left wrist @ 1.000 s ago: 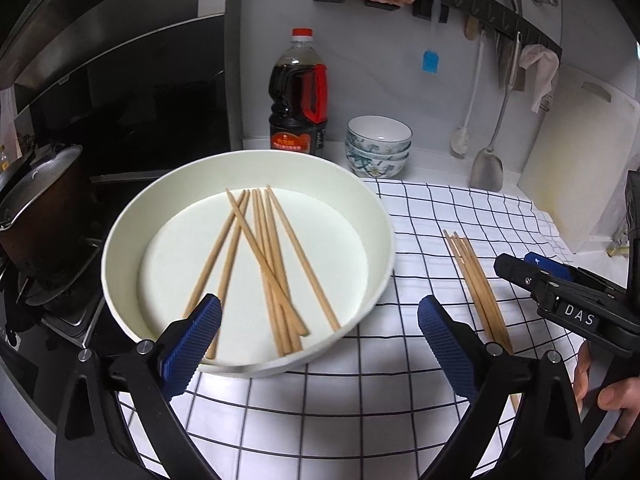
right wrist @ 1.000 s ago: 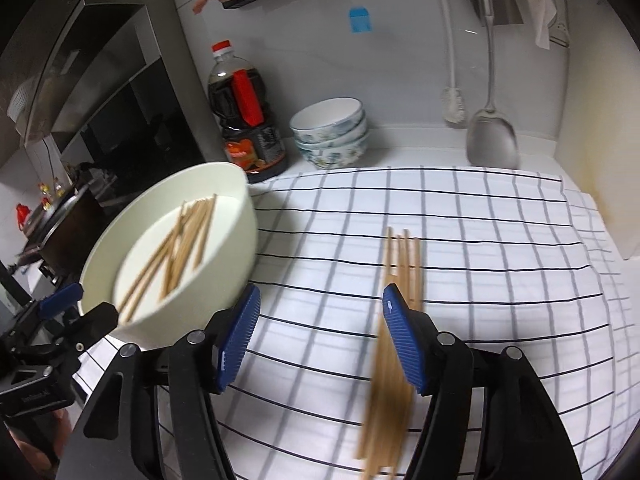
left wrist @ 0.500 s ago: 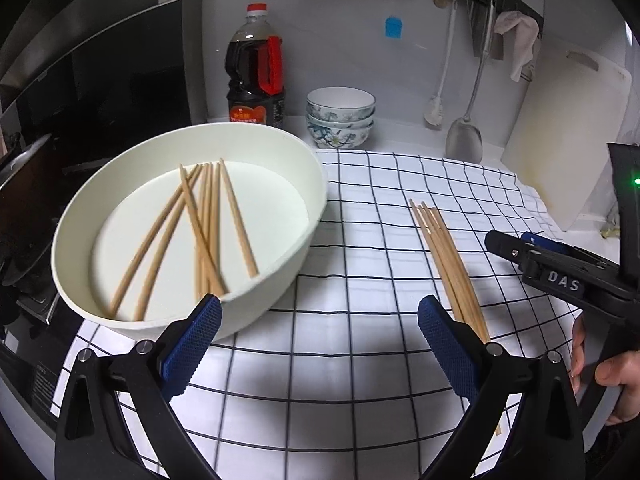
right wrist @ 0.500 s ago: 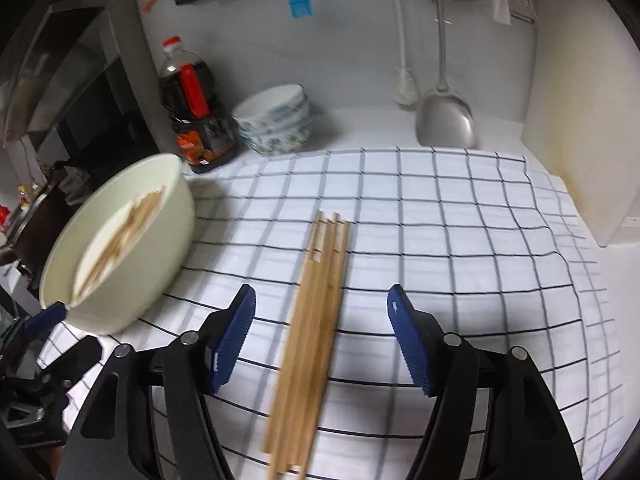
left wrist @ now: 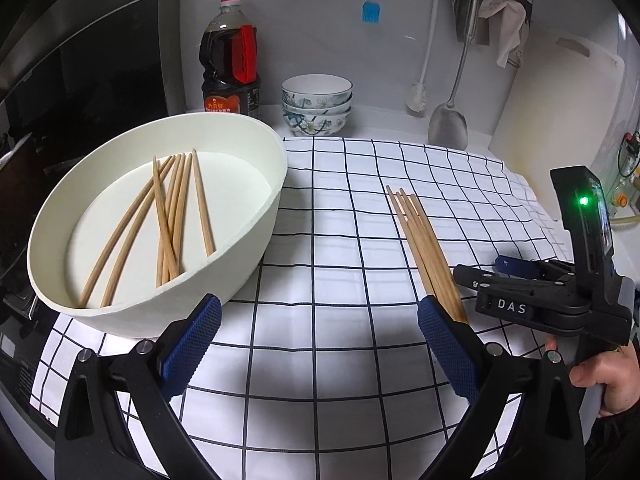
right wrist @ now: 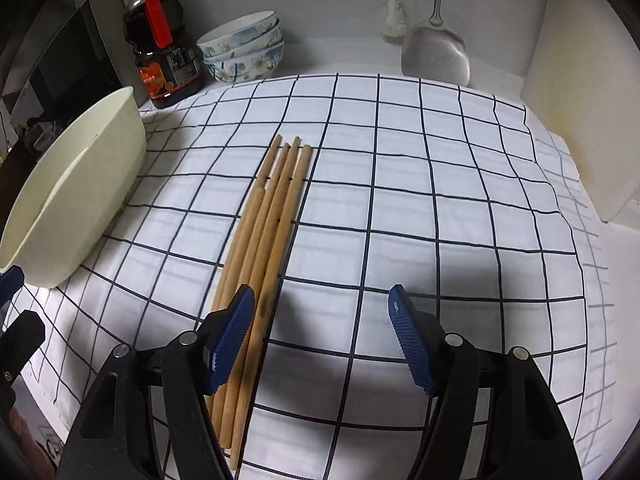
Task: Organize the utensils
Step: 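Withdraw the right tool from the basin back over the chopstick pile, then lower the right tool toward a loose wooden chopstick on the cloth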
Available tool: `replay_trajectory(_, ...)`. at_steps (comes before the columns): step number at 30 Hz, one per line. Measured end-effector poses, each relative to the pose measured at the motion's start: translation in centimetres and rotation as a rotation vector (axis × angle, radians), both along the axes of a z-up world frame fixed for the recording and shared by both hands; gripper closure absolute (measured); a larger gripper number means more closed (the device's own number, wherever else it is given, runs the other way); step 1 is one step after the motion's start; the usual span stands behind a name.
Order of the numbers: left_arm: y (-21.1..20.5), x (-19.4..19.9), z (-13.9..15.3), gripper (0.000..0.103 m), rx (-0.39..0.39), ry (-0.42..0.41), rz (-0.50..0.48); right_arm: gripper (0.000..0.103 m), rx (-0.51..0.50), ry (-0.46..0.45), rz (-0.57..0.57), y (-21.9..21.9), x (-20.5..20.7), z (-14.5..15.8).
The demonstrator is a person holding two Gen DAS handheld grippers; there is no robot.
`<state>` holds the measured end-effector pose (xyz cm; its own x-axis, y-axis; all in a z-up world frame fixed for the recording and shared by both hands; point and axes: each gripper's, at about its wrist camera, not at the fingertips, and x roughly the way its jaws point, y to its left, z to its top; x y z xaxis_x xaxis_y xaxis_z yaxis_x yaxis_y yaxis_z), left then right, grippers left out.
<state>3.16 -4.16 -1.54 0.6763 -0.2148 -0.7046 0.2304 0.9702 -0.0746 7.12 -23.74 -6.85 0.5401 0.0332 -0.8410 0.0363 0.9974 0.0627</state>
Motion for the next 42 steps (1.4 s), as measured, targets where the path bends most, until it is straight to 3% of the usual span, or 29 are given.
replay_trajectory(16,-0.3,0.4,-0.5,0.006,0.002,0.012,-0.003,0.036,-0.078,0.029,0.071,1.5,-0.1,-1.1)
replay_trajectory(22,-1.8,0.6,-1.2,0.006,0.019,0.023,-0.024,0.036,-0.078,0.009,0.009,-0.3,0.0,-1.2)
replay_trajectory(32,-5.9,2.6,-3.2,0.006,0.115,0.051,-0.037,0.036,-0.062,-0.003,-0.039,-3.9,-0.2,-1.3)
replay_trajectory(42,-7.5,4.9,-5.5,0.006,0.197,0.103,0.001,0.036,-0.062,-0.021,-0.017,-4.5,-0.2,-1.4)
